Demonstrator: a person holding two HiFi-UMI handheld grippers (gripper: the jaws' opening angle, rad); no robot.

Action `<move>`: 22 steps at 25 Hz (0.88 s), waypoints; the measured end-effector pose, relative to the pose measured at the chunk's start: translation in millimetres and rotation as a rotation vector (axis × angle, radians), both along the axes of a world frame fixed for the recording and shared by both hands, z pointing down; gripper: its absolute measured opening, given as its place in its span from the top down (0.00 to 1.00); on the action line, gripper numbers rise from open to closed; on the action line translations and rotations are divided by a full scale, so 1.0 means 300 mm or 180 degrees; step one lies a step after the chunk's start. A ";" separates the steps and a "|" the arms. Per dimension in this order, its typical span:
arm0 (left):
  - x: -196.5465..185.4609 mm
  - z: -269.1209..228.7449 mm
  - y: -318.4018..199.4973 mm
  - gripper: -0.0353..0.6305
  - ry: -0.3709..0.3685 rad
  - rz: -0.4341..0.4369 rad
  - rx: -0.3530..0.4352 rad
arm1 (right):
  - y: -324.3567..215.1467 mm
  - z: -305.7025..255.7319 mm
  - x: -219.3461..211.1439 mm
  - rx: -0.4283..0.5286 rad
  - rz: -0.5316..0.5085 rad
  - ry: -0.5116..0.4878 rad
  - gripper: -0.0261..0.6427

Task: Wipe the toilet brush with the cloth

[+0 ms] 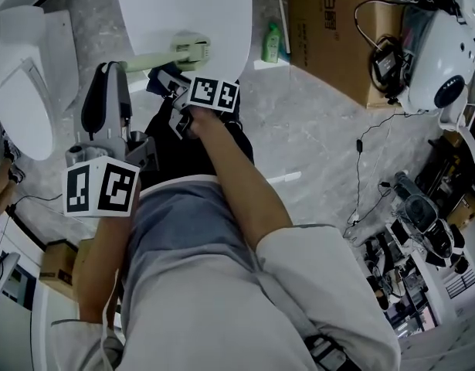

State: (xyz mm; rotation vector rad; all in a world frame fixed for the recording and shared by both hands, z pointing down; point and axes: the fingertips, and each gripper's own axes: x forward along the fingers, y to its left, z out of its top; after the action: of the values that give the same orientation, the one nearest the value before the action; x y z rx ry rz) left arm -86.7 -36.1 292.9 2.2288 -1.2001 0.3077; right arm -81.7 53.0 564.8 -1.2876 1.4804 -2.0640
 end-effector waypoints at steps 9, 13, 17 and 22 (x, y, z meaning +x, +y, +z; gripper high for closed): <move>-0.003 -0.003 0.004 0.95 -0.0005 -0.0034 0.0007 | 0.038 -0.021 0.018 0.0023 -0.0240 0.0159 0.80; -0.001 -0.006 0.002 0.95 -0.0014 -0.0032 0.0013 | 0.054 -0.023 0.048 -0.0026 -0.0250 0.0185 0.80; 0.011 -0.010 -0.001 0.95 -0.0036 -0.0004 0.0045 | 0.077 -0.017 0.093 -0.0123 -0.0156 0.0138 0.80; 0.018 -0.009 -0.001 0.95 -0.0032 -0.0023 0.0055 | 0.110 -0.014 0.127 -0.0165 -0.0201 0.0170 0.80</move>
State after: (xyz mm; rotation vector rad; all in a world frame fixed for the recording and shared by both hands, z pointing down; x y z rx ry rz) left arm -81.2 -36.3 290.2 2.2397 -1.2204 0.3072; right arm -43.6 85.9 560.7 -1.3418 1.5180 -2.1369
